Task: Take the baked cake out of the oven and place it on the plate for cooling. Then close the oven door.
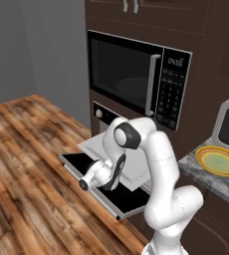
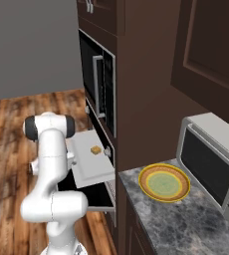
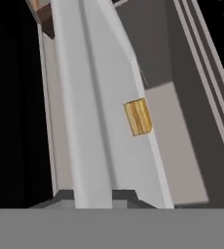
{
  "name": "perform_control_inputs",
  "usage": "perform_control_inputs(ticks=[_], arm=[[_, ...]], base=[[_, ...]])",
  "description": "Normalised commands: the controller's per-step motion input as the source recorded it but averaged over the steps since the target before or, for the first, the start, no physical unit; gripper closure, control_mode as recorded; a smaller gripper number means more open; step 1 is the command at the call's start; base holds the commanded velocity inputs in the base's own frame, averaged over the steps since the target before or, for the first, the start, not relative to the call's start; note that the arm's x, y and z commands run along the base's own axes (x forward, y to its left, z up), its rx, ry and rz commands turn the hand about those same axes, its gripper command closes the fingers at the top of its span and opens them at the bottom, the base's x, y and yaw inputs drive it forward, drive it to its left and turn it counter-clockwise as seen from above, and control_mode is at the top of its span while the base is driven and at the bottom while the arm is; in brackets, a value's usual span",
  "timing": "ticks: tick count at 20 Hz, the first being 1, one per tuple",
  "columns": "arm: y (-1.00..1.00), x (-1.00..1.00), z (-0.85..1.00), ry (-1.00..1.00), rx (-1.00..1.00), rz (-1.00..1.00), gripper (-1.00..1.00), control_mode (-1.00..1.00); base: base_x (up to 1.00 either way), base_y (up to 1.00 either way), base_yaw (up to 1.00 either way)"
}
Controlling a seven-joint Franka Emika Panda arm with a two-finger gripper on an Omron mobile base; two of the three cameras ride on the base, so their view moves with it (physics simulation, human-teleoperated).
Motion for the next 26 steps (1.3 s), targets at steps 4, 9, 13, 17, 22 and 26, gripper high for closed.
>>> perform_control_inputs(ticks=[4, 9, 13, 17, 22, 26], arm=[[0.47, -0.45, 0.01, 0.08, 0.14, 0.05, -1.0, -1.0], [0.51, -0.43, 0.15, 0.06, 0.13, 0.03, -1.0, -1.0], [0.11, -0.62, 0.85, 0.0, 0.18, 0.0, -1.0, -1.0], [0.01, -0.64, 1.0, -0.05, 0.2, 0.0, -1.0, -1.0], [0.0, -0.36, 1.0, -0.03, 0.18, -0.01, -1.0, -1.0], [0.0, -0.04, 1.0, 0.03, 0.18, -0.07, -1.0, -1.0]], base=[[0.0, 0.0, 0.0], [0.0, 0.0, 0.0], [0.0, 0.0, 0.0], [0.0, 0.0, 0.0], [0.0, 0.0, 0.0], [0.0, 0.0, 0.0]])
